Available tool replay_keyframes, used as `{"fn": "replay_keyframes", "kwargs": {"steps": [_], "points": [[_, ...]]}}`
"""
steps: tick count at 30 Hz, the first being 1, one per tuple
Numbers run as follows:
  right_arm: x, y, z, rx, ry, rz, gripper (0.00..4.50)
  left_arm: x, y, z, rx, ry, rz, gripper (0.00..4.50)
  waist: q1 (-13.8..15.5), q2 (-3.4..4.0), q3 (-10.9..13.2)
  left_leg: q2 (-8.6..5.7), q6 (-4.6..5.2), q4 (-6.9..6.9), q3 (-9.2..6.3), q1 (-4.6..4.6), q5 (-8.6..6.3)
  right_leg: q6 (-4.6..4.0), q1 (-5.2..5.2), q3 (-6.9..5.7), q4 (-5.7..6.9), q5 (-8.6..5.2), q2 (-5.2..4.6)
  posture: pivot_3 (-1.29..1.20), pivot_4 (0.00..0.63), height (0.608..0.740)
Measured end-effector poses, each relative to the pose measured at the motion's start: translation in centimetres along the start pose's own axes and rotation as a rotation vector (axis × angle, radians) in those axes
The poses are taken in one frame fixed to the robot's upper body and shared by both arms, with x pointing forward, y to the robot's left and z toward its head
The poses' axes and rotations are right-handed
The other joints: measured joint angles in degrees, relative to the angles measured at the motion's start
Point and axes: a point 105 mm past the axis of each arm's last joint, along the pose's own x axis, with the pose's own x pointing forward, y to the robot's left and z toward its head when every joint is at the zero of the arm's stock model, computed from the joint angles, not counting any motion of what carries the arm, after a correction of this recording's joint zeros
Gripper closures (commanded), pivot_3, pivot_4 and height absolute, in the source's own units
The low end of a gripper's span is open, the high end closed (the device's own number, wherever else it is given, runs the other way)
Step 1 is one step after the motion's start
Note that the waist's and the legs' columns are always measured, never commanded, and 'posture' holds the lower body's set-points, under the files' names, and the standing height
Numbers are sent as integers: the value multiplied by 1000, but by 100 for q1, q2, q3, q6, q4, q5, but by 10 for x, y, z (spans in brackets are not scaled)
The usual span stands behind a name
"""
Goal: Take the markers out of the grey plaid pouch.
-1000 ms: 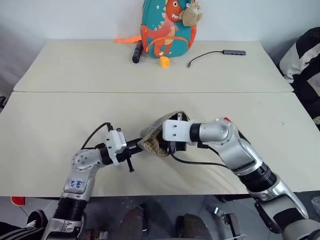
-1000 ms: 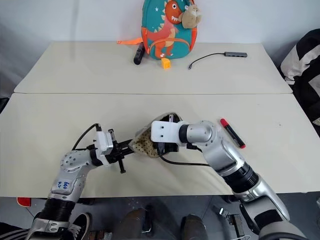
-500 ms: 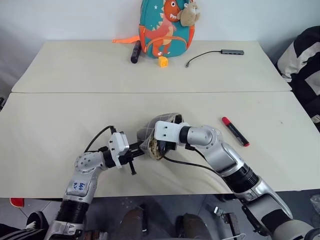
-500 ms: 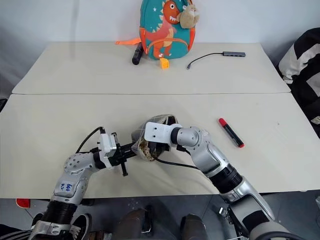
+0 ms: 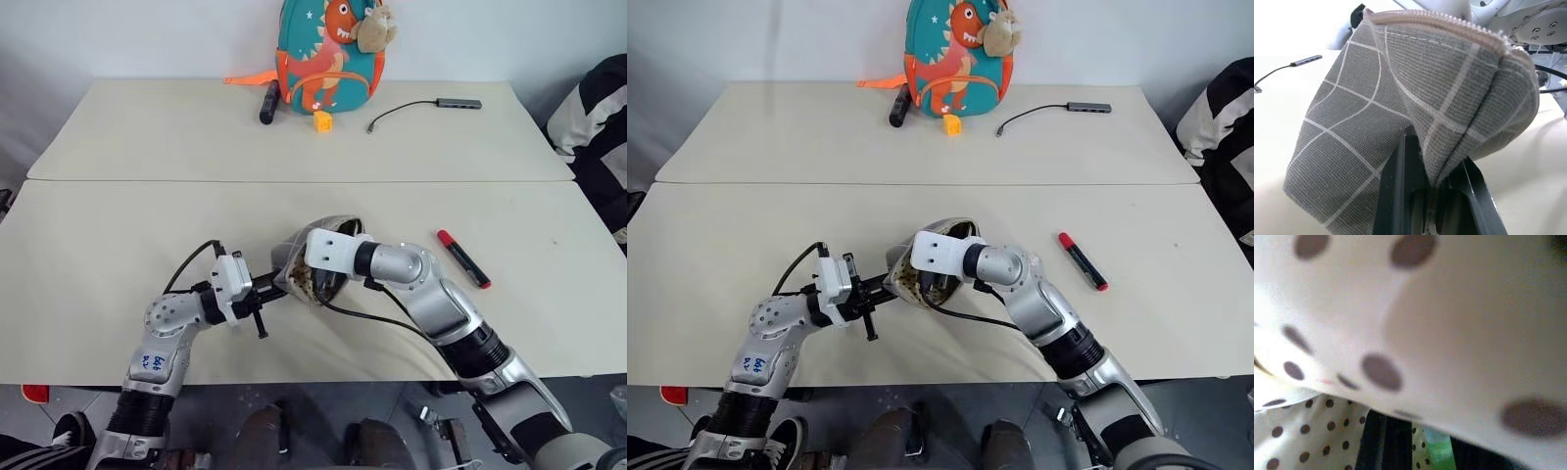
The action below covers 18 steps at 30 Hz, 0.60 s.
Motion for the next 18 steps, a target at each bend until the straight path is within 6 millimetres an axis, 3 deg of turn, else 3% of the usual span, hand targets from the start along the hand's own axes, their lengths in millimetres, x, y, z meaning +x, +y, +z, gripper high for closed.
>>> {"fn": "replay_keyframes", "kwargs": {"steps": [7, 12, 18], "points": [[-26, 0, 3, 9, -2, 93, 4009, -3, 4, 3, 41, -2, 9, 4500, -8, 0, 0, 2, -1, -2, 0, 0, -1, 0, -1, -1, -3, 0, -2, 0, 150, 740], [-48, -6, 10, 9, -37, 158, 4015, -7, 23, 4, 114, 24, 73, 4500, -1, 0, 0, 1, 1, -2, 1, -2, -2, 0, 0, -2, -9, 0, -4, 0, 150, 740], [-56, -9, 19, 10, -84, 196, 4020, -9, 29, 1, 137, 38, 109, 4500, -5, 0, 0, 2, 1, -3, 0, -2, -2, 0, 0, -4, -8, 0, -6, 0, 150, 740]]}}
